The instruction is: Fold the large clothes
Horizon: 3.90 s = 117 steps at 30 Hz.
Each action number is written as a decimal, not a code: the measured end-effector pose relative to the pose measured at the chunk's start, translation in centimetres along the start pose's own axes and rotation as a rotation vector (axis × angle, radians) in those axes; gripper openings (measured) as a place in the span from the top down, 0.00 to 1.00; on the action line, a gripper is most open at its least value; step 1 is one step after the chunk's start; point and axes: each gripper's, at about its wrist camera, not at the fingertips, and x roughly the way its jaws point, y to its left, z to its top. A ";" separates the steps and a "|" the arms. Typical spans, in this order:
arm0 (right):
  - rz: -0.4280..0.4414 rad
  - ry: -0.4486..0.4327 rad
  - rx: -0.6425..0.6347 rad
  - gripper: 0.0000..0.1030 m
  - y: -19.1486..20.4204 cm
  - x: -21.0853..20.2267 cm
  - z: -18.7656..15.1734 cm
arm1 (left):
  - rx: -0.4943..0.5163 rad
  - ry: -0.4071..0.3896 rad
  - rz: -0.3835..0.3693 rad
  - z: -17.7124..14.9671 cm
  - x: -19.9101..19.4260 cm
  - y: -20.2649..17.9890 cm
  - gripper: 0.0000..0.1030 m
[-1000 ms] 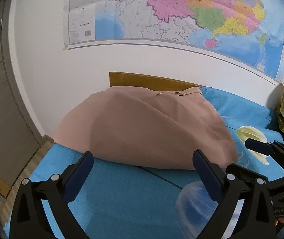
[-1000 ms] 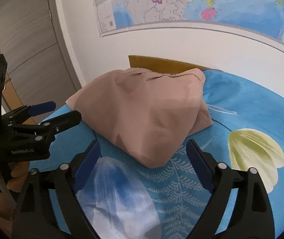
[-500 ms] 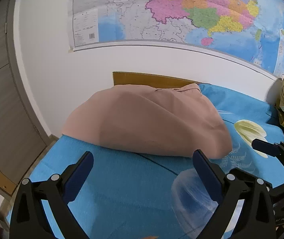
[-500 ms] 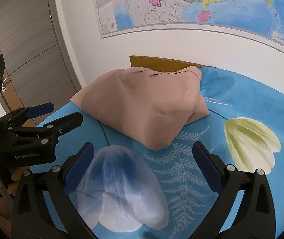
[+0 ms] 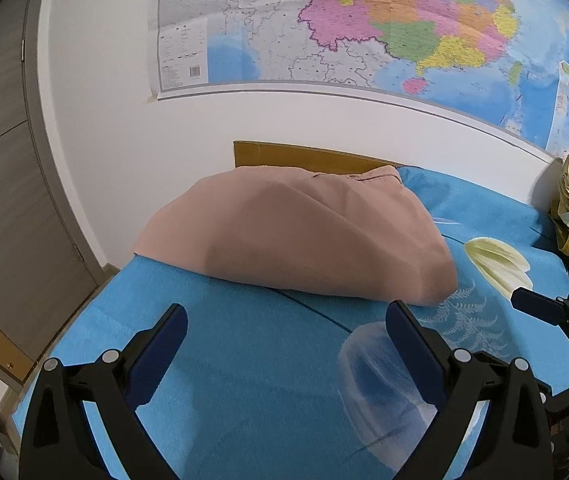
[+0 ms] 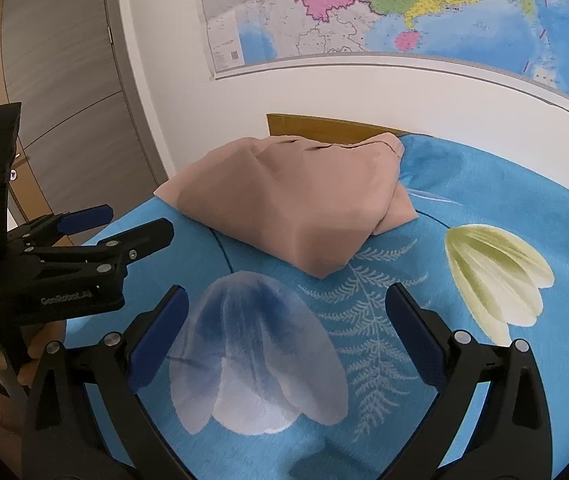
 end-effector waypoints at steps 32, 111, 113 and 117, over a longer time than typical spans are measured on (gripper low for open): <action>0.015 -0.023 0.002 0.06 0.9 -1.6 -1.3 | -0.007 -0.013 0.010 -1.3 -1.5 -0.1 0.07; 0.020 -0.027 0.016 0.06 1.4 -2.3 -1.8 | -0.013 0.006 0.016 -2.3 -1.8 0.7 0.07; 0.019 -0.028 0.017 0.06 1.4 -2.3 -1.8 | -0.014 0.006 0.018 -2.3 -1.8 0.7 0.07; 0.019 -0.028 0.016 0.06 1.4 -2.2 -1.8 | -0.012 0.007 0.018 -2.3 -1.7 0.6 0.07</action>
